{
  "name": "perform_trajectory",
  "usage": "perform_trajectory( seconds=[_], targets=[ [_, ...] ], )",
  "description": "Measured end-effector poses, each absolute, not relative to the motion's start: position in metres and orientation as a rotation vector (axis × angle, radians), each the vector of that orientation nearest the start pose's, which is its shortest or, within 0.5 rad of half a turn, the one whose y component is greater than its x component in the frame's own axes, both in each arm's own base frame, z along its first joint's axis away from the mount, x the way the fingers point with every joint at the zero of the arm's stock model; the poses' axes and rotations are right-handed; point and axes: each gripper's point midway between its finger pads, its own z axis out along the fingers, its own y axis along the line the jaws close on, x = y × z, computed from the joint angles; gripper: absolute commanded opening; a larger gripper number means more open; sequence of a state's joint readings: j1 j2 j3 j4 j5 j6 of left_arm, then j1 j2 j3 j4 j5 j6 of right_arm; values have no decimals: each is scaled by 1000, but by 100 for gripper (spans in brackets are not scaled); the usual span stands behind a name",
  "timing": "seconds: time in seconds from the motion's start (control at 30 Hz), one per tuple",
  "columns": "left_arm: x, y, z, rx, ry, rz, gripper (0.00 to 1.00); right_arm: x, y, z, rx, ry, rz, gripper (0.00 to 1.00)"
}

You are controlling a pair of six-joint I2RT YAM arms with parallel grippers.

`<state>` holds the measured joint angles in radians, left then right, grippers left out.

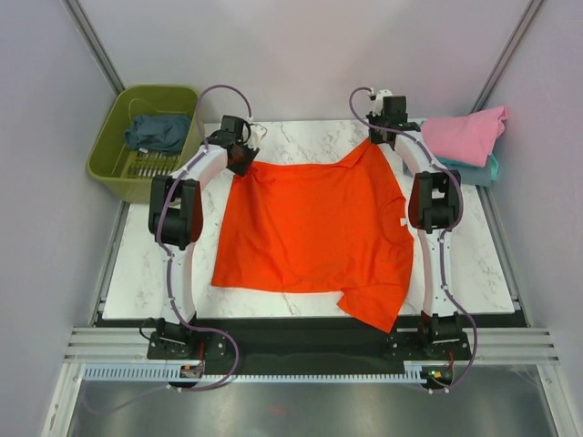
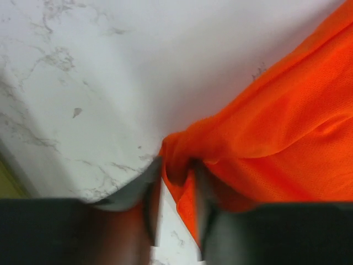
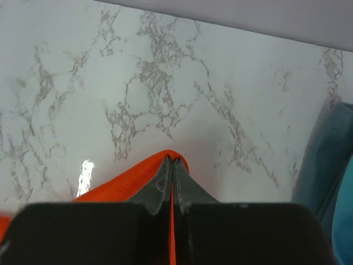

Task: Fold and stack the t-shirts
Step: Flatten the tshirt out

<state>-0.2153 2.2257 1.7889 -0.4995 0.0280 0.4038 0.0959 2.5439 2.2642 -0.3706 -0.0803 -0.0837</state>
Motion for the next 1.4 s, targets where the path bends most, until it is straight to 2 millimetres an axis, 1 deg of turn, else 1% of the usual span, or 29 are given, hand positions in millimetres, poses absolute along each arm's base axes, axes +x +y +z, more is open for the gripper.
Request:
perform_trajectory(
  seconds=[0.03, 0.07, 0.1, 0.13, 0.17, 0.2, 0.23, 0.3, 0.33, 0.4, 0.43, 0.47, 0.53, 0.57, 0.6, 0.63, 0.67, 0.73, 0.77, 0.8, 0.9, 0.93, 1.03, 1.13, 1.23, 1.3, 1.4],
  targets=[
    [539, -105, 51, 760, 2383, 53, 51, 663, 72, 66, -234, 2205, 88, 4],
    [542, -103, 52, 738, 2387, 68, 68, 666, 71, 64, -227, 2203, 84, 24],
    [544, -102, 55, 725, 2384, 79, 72, 667, 70, 63, -216, 2203, 80, 34],
    [546, -100, 57, 702, 2386, 91, 75, 668, 67, 63, -204, 2203, 72, 53],
    [547, -99, 62, 681, 2383, 98, 75, 669, 65, 63, -190, 2205, 67, 61],
    [548, -98, 68, 660, 2377, 107, 75, 670, 63, 67, -184, 2197, 59, 66],
    [547, -96, 74, 642, 2376, 113, 76, 670, 62, 70, -178, 2190, 51, 73],
    [543, -96, 93, 614, 2357, 108, 77, 666, 60, 78, -170, 2183, 47, 77],
    [540, -95, 105, 599, 2341, 102, 76, 660, 60, 82, -170, 2192, 47, 80],
    [528, -97, 132, 584, 2310, 78, 75, 646, 59, 96, -166, 2194, 51, 80],
    [521, -100, 146, 586, 2294, 49, 75, 638, 59, 107, -162, 2192, 56, 81],
    [512, -105, 163, 590, 2274, 8, 73, 631, 60, 118, -159, 2185, 68, 81],
    [503, -114, 174, 605, 2265, -50, 67, 619, 65, 141, -154, 2165, 111, 81],
    [496, -121, 175, 620, 2273, -100, 66, 612, 68, 152, -152, 2158, 141, 80],
    [489, -129, 172, 641, 2293, -158, 64, 606, 73, 162, -152, 2148, 175, 79],
    [480, -137, 163, 665, 2326, -224, 59, 601, 77, 170, -153, 2143, 211, 77],
    [470, -144, 150, 683, 2376, -288, 58, 596, 83, 173, -156, 2145, 252, 77],
    [452, -157, 122, 719, 2476, -421, 56, 586, 92, 168, -162, 2167, 322, 76],
    [442, -162, 106, 730, 2534, -483, 55, 581, 97, 161, -166, 2188, 359, 76],
    [431, -166, 92, 740, 2589, -547, 55, 574, 101, 149, -167, 2222, 393, 76],
    [407, -173, 64, 743, 2709, -674, 55, 551, 108, 109, -164, 2349, 468, 75],
    [401, -174, 60, 742, 2736, -707, 55, 545, 110, 96, -164, 2388, 492, 74],
    [388, -177, 58, 736, 2777, -776, 55, 530, 111, 67, -157, 2477, 532, 74],
    [384, -177, 56, 731, 2801, -793, 56, 521, 109, 47, -140, 2541, 560, 74],
    [387, -176, 50, 720, 2819, -786, 59, 516, 105, 33, -122, 2581, 568, 74],
    [397, -175, 47, 716, 2817, -759, 60, 517, 103, 33, -122, 2580, 570, 74],
    [421, -172, 45, 710, 2793, -690, 61, 517, 101, 32, -118, 2591, 573, 74]
  ],
)
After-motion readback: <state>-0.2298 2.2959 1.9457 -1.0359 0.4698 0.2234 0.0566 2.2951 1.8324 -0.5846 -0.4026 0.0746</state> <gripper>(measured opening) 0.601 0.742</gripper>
